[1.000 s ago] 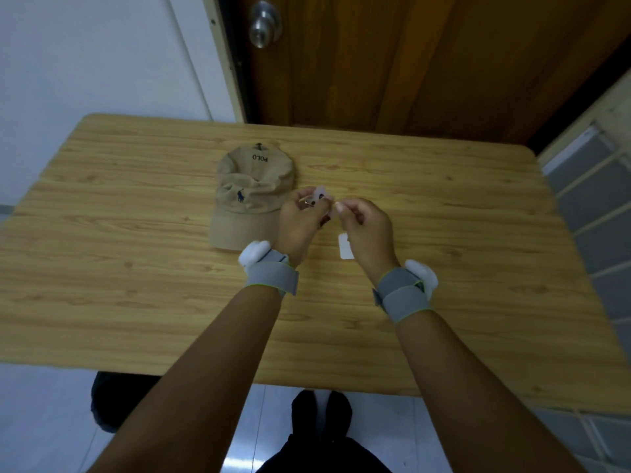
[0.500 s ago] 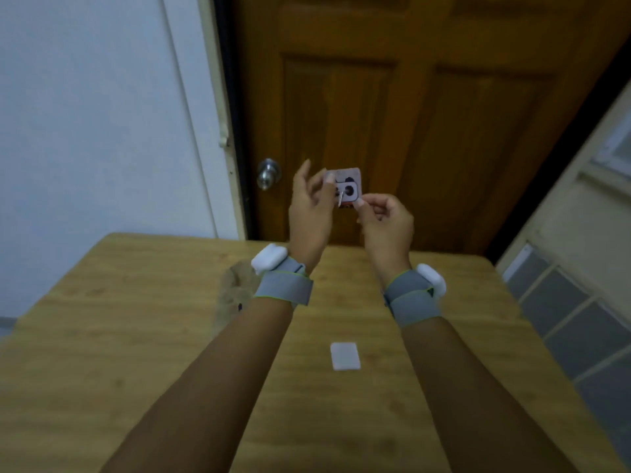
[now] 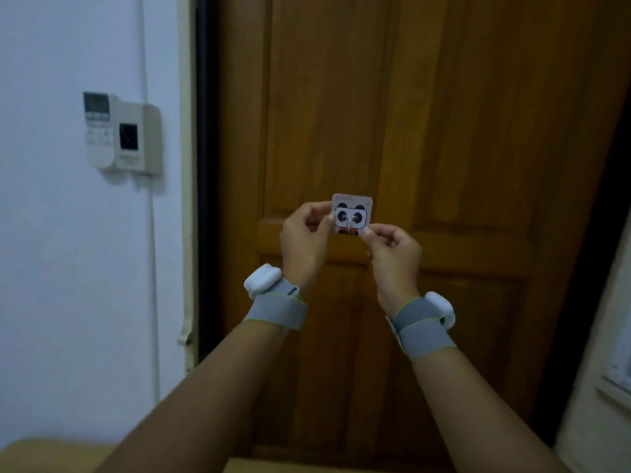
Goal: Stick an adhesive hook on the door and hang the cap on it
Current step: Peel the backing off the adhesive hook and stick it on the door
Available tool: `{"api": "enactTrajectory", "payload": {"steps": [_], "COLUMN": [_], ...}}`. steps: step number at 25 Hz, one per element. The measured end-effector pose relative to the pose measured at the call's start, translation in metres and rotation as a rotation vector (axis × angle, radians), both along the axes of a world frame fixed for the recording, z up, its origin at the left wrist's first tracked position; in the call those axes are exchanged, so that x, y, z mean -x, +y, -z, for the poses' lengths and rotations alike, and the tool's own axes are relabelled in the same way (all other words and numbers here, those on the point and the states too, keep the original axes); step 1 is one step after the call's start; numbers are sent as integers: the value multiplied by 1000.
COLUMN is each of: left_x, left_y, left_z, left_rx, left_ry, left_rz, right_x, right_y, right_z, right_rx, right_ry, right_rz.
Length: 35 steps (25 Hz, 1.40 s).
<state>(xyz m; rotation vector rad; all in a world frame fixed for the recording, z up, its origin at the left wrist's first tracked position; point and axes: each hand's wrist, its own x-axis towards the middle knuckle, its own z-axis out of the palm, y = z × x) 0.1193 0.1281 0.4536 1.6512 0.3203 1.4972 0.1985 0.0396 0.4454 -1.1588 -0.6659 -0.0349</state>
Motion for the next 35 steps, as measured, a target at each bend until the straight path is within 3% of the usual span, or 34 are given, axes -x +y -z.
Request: {"api": "enactTrajectory", "payload": {"steps": [6,12,21,31,35], "left_x": [-73,-111,-130,-129,-129], "left_y": [53,93,114,114,112], "left_z": [-51,-63,-52,-57,-58], "left_rx": [1,-19,-57,-68,-158], "left_ry": [-51,-73,-66,-52,7], "left_rz": [-152,-182,-233,-266,-342], "right_x": [-71,-110,-130,-127,-125], "right_y": [57,106,120,119,116], "right_z": [-60,-66,-54,-58,-61], "right_rx": [-15,3,184,264,338], "right_ry": [-144,-184,-481,-529,-612], "right_rz": [65,40,263,303,359]}}
